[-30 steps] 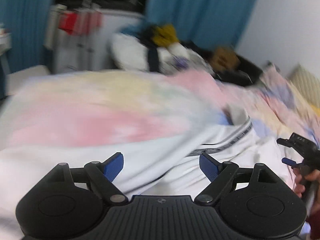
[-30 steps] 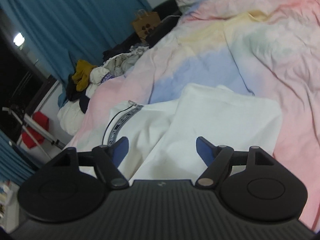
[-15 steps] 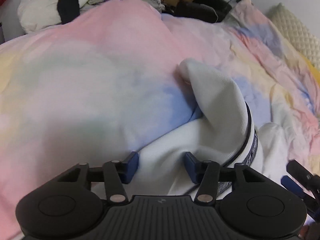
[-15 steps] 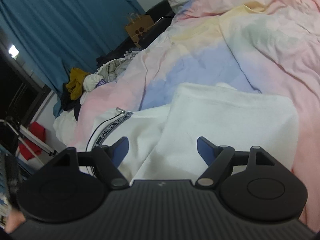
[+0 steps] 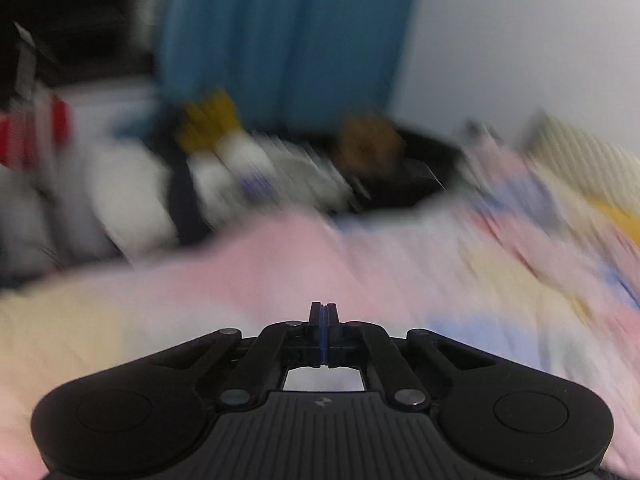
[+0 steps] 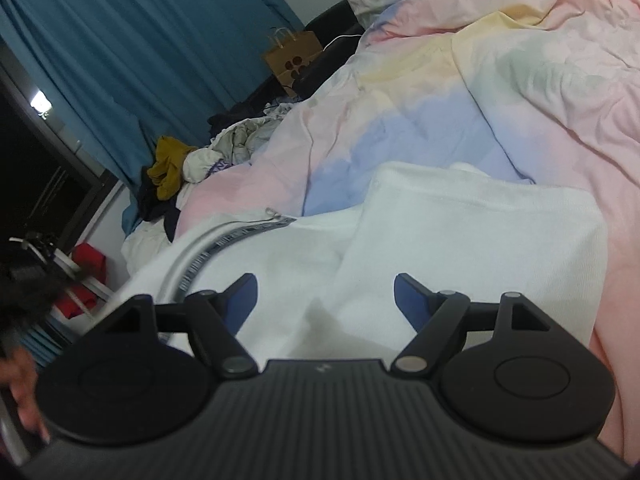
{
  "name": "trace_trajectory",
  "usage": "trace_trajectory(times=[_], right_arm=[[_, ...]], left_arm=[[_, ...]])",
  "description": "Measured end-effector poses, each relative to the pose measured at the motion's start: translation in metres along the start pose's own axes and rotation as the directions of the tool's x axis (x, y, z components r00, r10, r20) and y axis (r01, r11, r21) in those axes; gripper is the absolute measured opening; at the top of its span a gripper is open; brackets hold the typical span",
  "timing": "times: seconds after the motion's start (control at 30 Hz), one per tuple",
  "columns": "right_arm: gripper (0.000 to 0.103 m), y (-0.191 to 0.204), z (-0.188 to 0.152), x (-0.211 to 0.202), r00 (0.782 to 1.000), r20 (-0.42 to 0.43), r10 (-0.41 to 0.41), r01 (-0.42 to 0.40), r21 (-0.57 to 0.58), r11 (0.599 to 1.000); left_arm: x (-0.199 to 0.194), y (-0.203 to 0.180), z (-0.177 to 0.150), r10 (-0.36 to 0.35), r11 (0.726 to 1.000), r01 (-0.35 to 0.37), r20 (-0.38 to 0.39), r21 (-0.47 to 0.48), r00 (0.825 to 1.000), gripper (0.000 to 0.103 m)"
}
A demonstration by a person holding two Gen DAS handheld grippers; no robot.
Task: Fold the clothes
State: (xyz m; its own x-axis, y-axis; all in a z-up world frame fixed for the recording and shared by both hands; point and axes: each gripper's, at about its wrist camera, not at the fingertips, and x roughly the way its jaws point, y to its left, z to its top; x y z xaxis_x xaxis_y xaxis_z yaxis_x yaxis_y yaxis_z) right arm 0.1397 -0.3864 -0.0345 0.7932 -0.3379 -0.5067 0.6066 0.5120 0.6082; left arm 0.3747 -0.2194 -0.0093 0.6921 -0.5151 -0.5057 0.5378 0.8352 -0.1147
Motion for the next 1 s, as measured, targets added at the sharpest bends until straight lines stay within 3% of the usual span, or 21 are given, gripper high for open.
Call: trace_trajectory(times=[0.03,0.2,0.27,0.3,0.33,0.4,0.53,0.67,0.77,0.87,0.9,0.97,1.0], right_arm=[[0.078,0.0,0.0,0.0,1.0,-0.005,0.002,-0.002,0.0,1.0],[0.078,-0.004,-0.001,0.01,0.999,-0.047,0.005,-0.004,0.018,1.0],[0.078,-0.007,-0.001,0.015,0.998,-0.067,0.002,0.0,0.03,1.0],[0.078,-0.007,-0.001,0.016,0.997,-0.073,0.003,0.0,0.036,0.999],[0.078,-0.008,-0.001,0.016,0.997,-0.077,0.004,0.0,0.042,0.999],[0.078,-0.009,-0.002,0.017,0.996,-0.087,0.006,-0.001,0.054,0.999],[0.078,-0.009,-0.003,0.014,0.995,-0.097,0.022,-0.014,0.073,0.997],[0.078,-0.011,-0.002,0.017,0.995,-0.102,0.016,-0.007,0.091,0.996],[0.078,-0.013,-0.003,0.022,0.993,-0.119,0.015,-0.003,0.105,0.994],[0.078,-0.014,-0.004,0.026,0.992,-0.123,0.012,0.0,0.101,0.995],[0.078,-0.014,-0.004,0.027,0.993,-0.121,0.011,0.001,0.1,0.995],[0.078,-0.016,-0.004,0.03,0.993,-0.122,-0.001,0.014,0.103,0.995],[0.078,-0.016,-0.004,0.032,0.992,-0.128,-0.002,0.016,0.112,0.994]], left_arm=[[-0.001,0.006,0.003,0.028,1.0,-0.028,0.022,-0.007,0.999,0.0],[0.012,0.038,-0.024,0.049,0.998,-0.053,-0.095,-0.039,0.994,0.003],[0.017,0.051,-0.035,0.057,0.997,-0.064,-0.142,-0.051,0.988,0.01],[0.017,0.056,-0.042,0.049,0.997,-0.058,-0.154,-0.051,0.987,0.022],[0.013,0.057,-0.049,0.025,0.999,-0.032,-0.152,-0.041,0.988,0.038],[0.008,0.057,-0.059,-0.014,1.0,0.013,-0.149,-0.009,0.989,0.056],[0.015,0.042,-0.077,-0.102,0.994,0.11,-0.197,0.026,0.975,0.072],[0.043,0.016,-0.09,-0.213,0.973,0.228,-0.258,0.033,0.943,0.074],[0.073,-0.003,-0.102,-0.225,0.964,0.258,-0.311,0.068,0.923,0.074],[0.103,-0.023,-0.111,-0.194,0.963,0.248,-0.364,0.108,0.911,0.067],[0.112,-0.03,-0.113,-0.18,0.963,0.242,-0.382,0.121,0.906,0.058],[0.119,-0.04,-0.117,-0.16,0.959,0.239,-0.406,0.152,0.9,0.018],[0.119,-0.045,-0.117,-0.139,0.958,0.225,-0.403,0.176,0.905,0.01]])
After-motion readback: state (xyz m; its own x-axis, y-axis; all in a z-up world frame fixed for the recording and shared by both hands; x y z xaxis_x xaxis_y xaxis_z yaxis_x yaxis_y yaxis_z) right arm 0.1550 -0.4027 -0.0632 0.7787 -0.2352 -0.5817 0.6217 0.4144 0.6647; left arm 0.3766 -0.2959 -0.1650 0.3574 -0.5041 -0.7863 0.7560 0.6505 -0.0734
